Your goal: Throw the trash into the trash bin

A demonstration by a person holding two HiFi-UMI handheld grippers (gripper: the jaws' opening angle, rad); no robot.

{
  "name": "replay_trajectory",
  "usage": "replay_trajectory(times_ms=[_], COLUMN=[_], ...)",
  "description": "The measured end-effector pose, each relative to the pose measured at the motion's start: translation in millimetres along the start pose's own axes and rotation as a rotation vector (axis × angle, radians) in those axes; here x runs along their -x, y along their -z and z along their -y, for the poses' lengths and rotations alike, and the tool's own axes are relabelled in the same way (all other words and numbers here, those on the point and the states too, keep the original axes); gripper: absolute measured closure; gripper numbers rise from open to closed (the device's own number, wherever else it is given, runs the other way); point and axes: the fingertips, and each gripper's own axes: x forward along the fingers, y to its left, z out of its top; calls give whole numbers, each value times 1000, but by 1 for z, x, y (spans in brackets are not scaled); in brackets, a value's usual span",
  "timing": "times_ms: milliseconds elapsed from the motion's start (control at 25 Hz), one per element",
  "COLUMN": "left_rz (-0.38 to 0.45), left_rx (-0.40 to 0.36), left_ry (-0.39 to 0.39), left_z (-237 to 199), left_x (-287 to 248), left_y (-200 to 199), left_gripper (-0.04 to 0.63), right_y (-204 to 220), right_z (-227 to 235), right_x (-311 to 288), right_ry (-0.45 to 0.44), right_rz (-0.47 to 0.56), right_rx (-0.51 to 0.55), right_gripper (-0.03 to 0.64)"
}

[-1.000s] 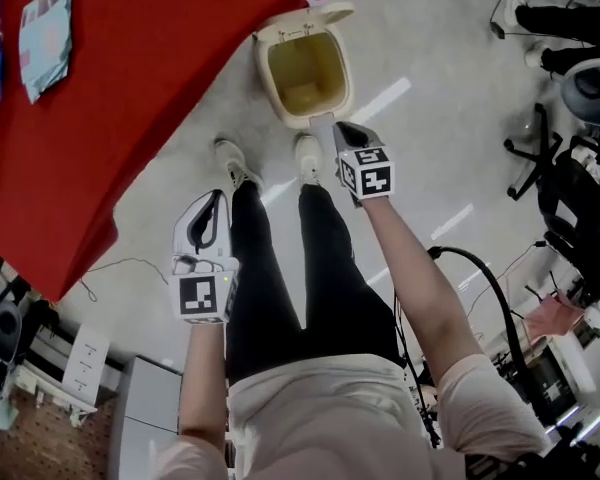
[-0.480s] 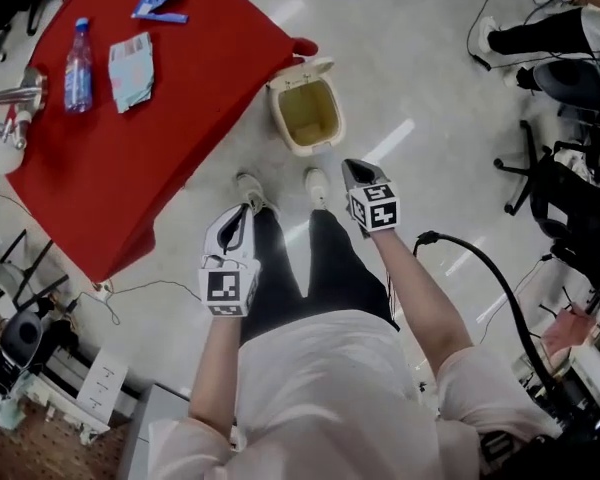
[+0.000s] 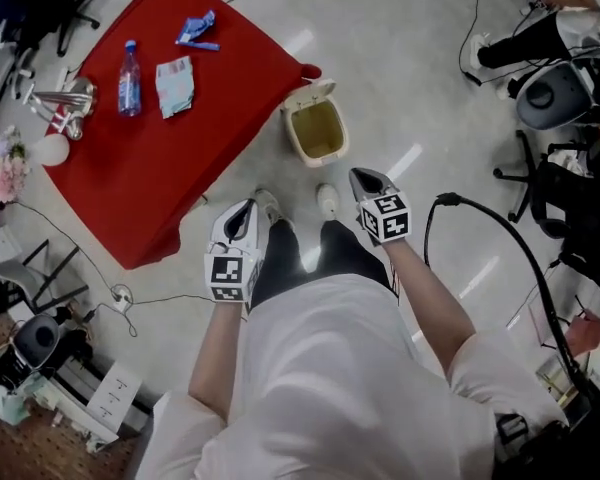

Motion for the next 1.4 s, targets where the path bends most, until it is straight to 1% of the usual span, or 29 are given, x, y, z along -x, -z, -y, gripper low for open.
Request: replay_trajectory(times_ms=[80,160,440,640,800,920,1120,1240,1400], left_rz=[13,21,36,72,78,76,79,78,85], left_rx=[9,20,16,8,-4,-20,-44,-82,-90], left_ry=[-2,13,57,60,79,101,133,153,219], left_z=[-1,2,12,6,4,5,9,14,21], left_x=[10,18,44,54,58,57,54,54,57], left_y=[-11,-15,-35,-55,-62,-65,-69,-70,-68], left_gripper=[589,589,589,589,589,589,589,589,589], right_y=[-11,-21,-53,-71,-83,-87,-85,-84,-82], right_z=[-8,-17,-38,-44,-54,-62,-68,-71,-75], right_x=[16,32,83,100,111,114,114,114,115], right_ry=[-6,-11,-14,3,-3,-17,-11,-2,13], right_rz=[26,51,140,189,223,236,240,243,243], right_rx=[0,7,7,2,1,12,11,7,4], right_gripper=[615,615,615,615,615,615,615,615,615])
